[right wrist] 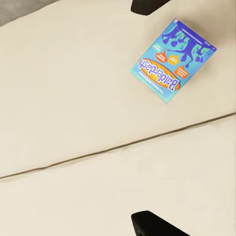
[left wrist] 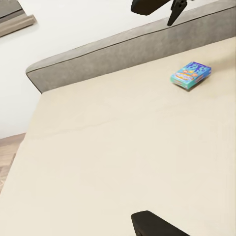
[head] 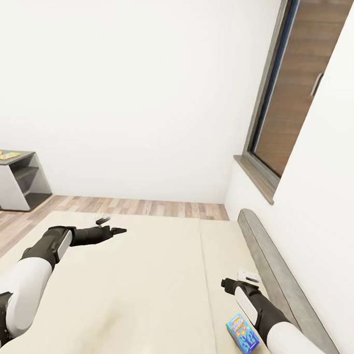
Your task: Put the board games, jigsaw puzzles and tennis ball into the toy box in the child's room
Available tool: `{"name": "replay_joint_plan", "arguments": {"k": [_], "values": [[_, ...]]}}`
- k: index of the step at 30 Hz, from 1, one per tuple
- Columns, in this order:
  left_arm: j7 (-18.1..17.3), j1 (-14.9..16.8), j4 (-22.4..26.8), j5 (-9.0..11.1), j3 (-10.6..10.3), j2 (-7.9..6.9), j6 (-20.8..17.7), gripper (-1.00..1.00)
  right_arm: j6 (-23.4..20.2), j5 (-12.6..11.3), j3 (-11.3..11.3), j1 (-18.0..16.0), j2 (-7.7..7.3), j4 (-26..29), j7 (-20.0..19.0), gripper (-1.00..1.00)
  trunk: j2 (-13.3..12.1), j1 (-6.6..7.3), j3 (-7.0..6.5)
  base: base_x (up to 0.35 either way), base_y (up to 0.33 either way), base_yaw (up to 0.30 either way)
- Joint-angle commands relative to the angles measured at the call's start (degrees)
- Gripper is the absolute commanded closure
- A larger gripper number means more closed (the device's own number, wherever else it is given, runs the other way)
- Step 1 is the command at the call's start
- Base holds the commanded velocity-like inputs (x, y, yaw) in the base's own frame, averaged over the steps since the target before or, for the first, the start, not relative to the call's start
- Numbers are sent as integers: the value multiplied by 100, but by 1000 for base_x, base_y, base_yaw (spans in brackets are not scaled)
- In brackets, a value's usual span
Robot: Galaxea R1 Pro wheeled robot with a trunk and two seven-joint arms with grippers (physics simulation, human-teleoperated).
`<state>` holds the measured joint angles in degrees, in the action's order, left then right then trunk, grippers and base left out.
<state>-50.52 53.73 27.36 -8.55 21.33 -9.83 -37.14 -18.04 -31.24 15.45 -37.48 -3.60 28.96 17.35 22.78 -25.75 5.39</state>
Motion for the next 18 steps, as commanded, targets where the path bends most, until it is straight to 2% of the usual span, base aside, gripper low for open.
{"name": "replay_joint_plan", "arguments": {"k": [1, 18], "values": [[-45, 9, 3, -59, 47, 6, -39, -100, -24, -48, 49, -5, -9, 13, 49, -100, 14, -4, 23, 0, 0, 0], [-44, 8, 5, -67, 47, 24, -39, -100, -26, -40, 54, -5, -12, 13, 54, -100, 14, -4, 184, 0, 0, 0]]}}
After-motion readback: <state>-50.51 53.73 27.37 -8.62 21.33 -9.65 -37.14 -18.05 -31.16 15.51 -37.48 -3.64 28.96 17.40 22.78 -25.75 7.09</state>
